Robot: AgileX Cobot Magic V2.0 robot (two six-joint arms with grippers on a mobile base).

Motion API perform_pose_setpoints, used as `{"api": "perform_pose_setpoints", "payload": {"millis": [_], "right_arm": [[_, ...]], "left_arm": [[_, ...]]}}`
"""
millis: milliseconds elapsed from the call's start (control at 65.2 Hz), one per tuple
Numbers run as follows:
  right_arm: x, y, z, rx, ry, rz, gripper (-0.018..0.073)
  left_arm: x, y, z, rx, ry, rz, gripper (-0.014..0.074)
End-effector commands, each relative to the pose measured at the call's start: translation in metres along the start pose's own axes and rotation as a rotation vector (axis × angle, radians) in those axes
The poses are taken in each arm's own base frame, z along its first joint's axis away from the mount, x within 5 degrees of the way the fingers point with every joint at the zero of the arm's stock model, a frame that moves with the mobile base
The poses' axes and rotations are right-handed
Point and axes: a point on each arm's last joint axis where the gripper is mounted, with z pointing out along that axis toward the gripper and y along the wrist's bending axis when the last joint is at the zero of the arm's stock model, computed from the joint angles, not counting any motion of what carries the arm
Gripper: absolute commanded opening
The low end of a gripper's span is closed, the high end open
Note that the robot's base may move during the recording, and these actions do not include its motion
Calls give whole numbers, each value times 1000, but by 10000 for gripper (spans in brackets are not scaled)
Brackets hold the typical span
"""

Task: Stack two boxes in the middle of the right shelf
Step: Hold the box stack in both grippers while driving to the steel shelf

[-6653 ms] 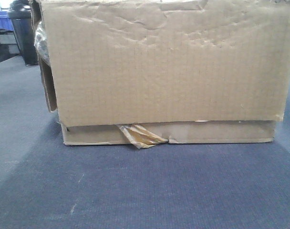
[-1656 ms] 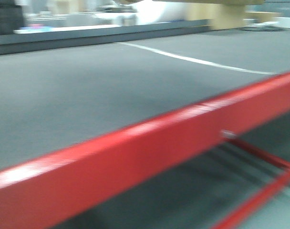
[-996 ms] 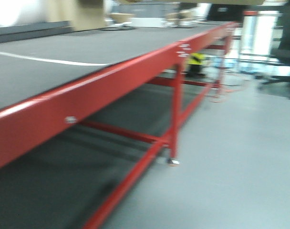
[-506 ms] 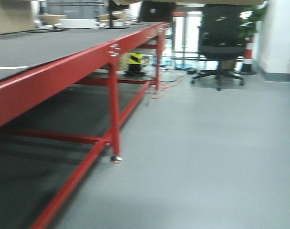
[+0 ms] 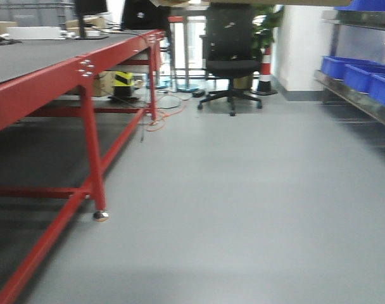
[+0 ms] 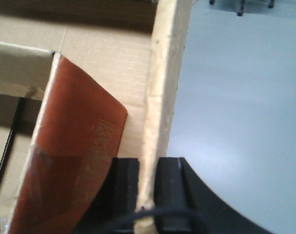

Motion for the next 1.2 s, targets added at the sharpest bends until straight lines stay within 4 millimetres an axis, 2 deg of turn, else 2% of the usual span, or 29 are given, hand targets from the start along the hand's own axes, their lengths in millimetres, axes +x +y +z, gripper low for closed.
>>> {"api": "perform_pose_setpoints", "payload": {"millis": [0,1180], "right_arm": [[-7,-5,-6,48,-67,-37,-154],[-7,-5,-6,48,-67,-37,-154]], "left_arm": [[-8,0,-11,6,-80,-2,-111],[-8,0,-11,7,-81,-2,-111]]}}
